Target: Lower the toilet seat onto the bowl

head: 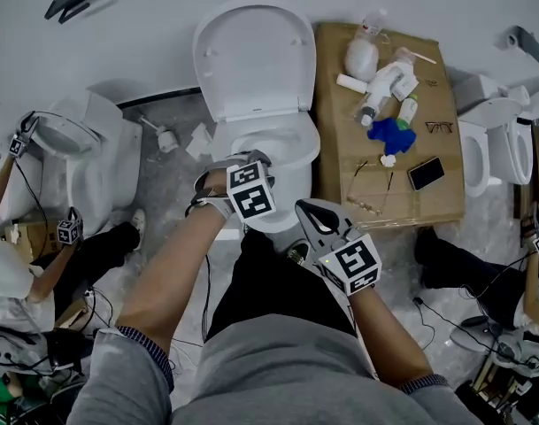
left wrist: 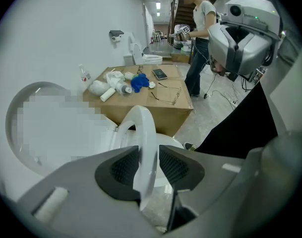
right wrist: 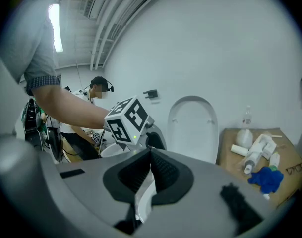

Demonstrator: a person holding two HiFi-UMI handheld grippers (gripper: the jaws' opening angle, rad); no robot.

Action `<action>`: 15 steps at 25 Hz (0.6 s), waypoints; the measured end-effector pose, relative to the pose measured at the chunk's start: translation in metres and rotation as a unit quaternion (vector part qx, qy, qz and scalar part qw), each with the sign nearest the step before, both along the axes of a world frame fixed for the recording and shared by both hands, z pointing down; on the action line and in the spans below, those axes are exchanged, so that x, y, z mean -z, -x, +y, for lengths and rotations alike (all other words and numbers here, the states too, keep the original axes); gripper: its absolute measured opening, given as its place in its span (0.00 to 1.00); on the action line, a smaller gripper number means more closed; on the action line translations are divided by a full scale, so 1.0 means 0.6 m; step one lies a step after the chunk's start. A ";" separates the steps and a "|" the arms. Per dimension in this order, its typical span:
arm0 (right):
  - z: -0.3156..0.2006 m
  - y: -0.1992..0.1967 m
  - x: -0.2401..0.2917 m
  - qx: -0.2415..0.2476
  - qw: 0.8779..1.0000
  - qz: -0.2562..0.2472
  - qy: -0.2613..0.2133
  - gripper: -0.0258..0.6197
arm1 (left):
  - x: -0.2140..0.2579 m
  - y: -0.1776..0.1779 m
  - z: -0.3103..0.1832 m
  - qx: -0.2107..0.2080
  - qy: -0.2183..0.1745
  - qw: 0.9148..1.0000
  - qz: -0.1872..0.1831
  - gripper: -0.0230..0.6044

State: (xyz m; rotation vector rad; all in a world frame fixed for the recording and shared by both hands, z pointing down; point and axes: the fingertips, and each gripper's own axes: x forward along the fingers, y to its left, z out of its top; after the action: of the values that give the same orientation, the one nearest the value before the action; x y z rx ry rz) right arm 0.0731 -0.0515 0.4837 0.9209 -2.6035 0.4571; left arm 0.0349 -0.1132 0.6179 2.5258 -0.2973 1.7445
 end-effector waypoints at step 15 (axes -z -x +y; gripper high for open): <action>0.038 0.005 -0.066 0.016 1.000 0.006 0.027 0.06 | -0.063 -0.011 0.092 0.006 0.036 0.999 0.014 0.26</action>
State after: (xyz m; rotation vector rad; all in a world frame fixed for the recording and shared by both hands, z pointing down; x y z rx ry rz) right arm 0.0701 -0.0288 0.5235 0.8614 -2.5776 0.5083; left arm 0.0418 -0.0582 0.6554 2.4906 -0.2439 1.6831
